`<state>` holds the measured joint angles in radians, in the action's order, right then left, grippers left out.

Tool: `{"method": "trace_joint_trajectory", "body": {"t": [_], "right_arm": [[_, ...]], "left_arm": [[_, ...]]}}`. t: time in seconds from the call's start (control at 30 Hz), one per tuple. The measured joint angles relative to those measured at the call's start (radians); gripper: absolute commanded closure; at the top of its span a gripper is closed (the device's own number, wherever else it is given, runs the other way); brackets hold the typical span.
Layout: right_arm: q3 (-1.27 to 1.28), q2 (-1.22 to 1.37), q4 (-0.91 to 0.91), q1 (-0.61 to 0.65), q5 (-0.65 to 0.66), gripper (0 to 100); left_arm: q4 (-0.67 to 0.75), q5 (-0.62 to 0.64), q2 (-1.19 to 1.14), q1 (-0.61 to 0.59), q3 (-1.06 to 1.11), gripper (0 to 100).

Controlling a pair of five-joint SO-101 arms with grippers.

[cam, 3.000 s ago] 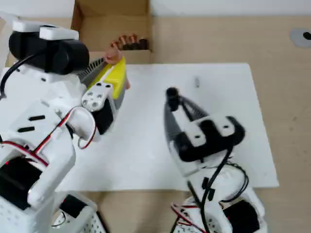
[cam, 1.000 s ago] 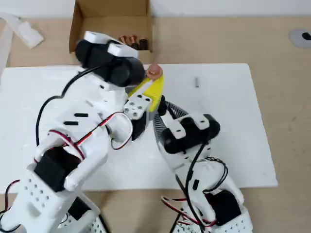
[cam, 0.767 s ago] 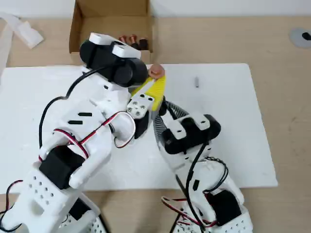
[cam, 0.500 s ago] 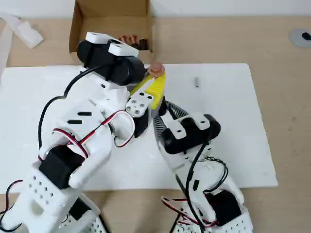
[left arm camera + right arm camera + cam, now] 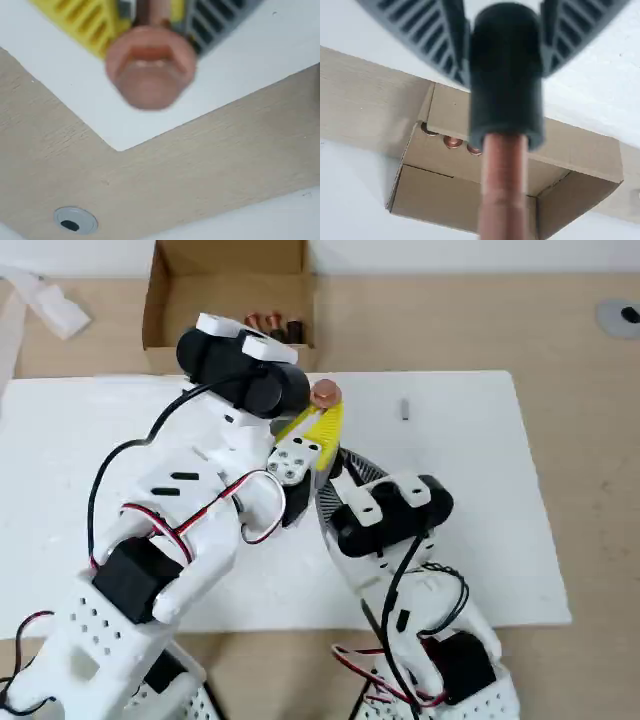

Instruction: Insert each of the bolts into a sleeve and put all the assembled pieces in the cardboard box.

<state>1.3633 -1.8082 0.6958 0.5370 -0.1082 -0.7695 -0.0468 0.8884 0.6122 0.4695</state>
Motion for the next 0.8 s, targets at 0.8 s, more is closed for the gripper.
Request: {"method": "trace_joint_trajectory", "body": {"t": [0.8], "right_arm": [[0.003,0.000,0.002,0.000,0.000,98.9]], "left_arm": [[-0.290,0.025,0.000,-0.003,-0.055,86]]}}
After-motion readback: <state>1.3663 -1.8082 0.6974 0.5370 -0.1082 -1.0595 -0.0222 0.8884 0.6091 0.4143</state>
